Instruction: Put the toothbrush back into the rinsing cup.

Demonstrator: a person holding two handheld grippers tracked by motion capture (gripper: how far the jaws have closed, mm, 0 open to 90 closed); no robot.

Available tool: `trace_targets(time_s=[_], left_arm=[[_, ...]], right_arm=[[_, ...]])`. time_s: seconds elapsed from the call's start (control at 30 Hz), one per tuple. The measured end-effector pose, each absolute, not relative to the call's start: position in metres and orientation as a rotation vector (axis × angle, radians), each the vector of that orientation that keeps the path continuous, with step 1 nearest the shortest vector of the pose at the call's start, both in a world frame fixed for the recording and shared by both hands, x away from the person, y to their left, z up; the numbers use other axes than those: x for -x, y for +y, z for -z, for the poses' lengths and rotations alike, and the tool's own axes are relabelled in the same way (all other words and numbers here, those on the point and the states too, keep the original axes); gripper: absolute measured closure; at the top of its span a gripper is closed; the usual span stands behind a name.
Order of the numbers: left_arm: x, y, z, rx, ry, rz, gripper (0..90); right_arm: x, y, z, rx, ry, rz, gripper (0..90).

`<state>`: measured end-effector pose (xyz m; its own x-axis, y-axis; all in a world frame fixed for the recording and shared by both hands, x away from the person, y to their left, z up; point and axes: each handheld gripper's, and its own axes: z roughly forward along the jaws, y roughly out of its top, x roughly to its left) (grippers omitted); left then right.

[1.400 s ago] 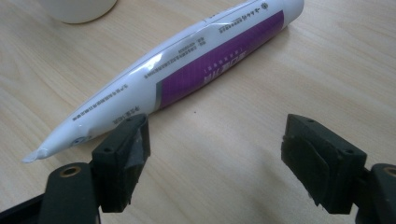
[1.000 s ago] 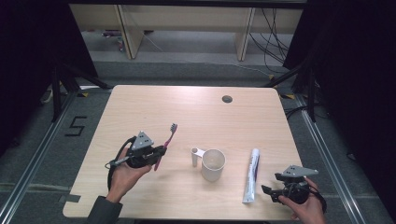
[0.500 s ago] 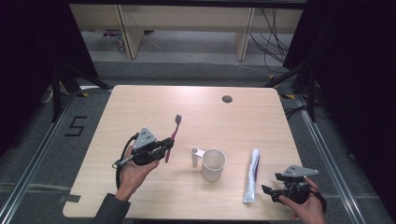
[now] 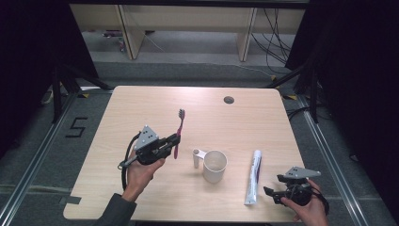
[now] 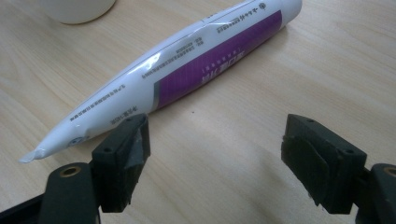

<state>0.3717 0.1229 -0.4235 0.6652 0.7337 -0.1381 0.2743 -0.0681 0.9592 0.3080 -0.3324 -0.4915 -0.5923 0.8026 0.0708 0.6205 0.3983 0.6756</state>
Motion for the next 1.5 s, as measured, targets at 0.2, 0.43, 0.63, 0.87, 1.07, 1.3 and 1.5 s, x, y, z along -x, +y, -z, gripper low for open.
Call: trace_targets(time_s=[0.2,0.43,0.63,0.87,1.07,1.3,1.5], left_arm=[[-0.372,0.117,0.421,-1.632,0.821,-0.453,82.6],[-0.373,0.109,0.416,-1.612,0.791,-0.456,82.6],[-0.373,0.099,0.413,-1.594,0.759,-0.453,82.6],[-0.376,0.091,0.411,-1.588,0.749,-0.447,82.6],[-0.377,0.082,0.409,-1.585,0.738,-0.441,82.6],[-0.379,0.075,0.408,-1.587,0.722,-0.43,82.6],[-0.384,0.072,0.412,-1.59,0.715,-0.428,82.5]], right_arm=[[-0.308,-0.333,0.492,-1.236,2.393,-0.98,24.4],[-0.308,-0.333,0.492,-1.242,2.392,-0.978,24.4],[-0.308,-0.333,0.493,-1.242,2.39,-0.984,24.4],[-0.308,-0.333,0.492,-1.233,2.384,-0.976,24.3],[-0.309,-0.334,0.493,-1.229,2.39,-0.988,24.4],[-0.309,-0.334,0.493,-1.227,2.389,-0.987,24.4],[-0.309,-0.334,0.493,-1.228,2.39,-0.991,24.4]])
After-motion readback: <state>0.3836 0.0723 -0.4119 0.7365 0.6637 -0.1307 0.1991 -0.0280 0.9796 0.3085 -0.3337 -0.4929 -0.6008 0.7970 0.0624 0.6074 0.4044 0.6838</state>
